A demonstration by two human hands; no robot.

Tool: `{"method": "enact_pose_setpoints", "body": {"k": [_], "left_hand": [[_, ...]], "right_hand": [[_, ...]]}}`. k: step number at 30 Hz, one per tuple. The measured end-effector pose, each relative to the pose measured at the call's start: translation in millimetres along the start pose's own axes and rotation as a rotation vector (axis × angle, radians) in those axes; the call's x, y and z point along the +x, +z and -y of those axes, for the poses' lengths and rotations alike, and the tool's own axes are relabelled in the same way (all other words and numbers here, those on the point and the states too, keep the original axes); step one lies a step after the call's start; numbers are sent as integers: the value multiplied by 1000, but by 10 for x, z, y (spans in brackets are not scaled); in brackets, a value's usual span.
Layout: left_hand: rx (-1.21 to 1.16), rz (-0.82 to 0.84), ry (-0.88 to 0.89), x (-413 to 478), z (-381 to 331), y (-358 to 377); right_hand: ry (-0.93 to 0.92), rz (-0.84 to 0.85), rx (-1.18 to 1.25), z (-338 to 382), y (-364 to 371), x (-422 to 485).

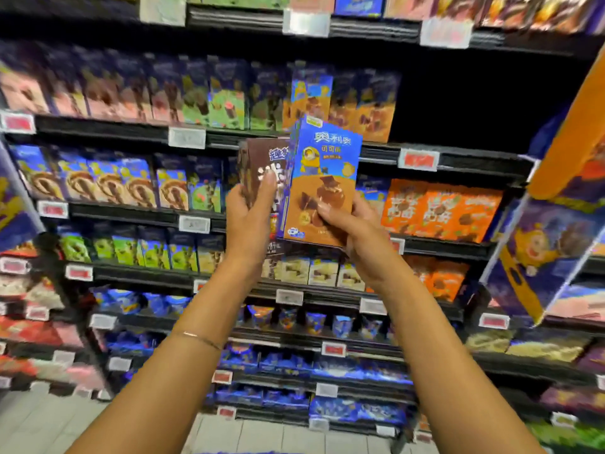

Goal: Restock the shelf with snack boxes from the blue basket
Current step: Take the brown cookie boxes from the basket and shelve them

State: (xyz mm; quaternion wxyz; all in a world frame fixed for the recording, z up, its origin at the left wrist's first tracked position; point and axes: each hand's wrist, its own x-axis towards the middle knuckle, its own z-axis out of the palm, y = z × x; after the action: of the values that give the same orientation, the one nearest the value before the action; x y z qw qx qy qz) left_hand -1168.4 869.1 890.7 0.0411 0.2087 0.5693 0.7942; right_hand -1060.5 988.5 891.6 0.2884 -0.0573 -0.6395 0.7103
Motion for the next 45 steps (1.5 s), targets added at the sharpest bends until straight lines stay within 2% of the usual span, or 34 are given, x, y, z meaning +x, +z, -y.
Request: {"method": "enact_pose_setpoints", "body": {"k": [5,10,14,18,24,30,39,45], "left_hand": [[55,18,70,399,-227,163],[30,88,96,762,-262,224],[2,149,88,950,-223,302],[-35,153,76,1075,-197,434],[-72,147,78,1246,-219,610],[-87,119,63,1340,-248,786],[-77,155,103,1419,-243,1073],[-92,161,93,1480,-207,1177]], "right_hand": [[-76,-52,-37,286,-216,478],[-116,-401,-176,422,-641,1024],[-227,-538,-388,404,-821,1512],[-296,-565,-616,375,-907,2000],[-293,-595,-625,250,-1096,2427],[-379,-615,-628,331,-1095,2591],[-331,-611,-905,236,-1149,2780],[-325,-660,-958,198,-1116,2777]]}}
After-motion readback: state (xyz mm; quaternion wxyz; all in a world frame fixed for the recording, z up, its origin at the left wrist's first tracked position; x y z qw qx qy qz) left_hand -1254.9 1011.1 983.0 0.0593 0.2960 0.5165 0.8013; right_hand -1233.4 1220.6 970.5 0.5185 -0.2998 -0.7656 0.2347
